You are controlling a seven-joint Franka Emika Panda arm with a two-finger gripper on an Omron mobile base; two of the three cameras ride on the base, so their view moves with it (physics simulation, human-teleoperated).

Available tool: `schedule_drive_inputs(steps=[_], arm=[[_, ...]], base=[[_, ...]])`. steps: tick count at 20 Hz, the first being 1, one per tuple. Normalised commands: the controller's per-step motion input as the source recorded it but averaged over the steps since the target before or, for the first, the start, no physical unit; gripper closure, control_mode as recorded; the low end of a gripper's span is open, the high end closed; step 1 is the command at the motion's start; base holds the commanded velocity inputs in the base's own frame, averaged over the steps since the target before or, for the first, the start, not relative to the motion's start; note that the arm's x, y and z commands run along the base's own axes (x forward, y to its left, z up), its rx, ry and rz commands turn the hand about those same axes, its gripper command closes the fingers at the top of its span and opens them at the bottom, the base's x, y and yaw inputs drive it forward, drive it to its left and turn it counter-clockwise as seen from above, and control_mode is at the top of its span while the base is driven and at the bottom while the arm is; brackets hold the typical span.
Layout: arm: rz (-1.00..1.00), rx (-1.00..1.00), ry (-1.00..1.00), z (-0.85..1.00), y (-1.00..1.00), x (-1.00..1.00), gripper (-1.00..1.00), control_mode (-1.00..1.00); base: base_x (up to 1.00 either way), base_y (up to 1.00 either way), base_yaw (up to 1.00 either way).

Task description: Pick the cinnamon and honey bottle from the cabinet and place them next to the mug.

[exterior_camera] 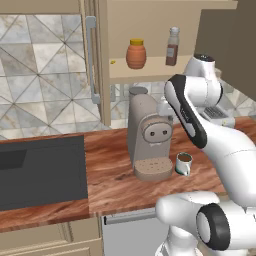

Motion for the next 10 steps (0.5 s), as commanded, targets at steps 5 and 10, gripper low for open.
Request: schedule_drive_inputs(steps=[5,10], arm=[[0.0,-0.01,-0.39,0.21,0.08,-0.74,-1.0,-1.0],[0.04,-0.01,-0.59,0.67,0.37,-0.77,-1.0,-1.0]], base=[[0.0,0.0,0.0],[0.0,0.0,0.0]])
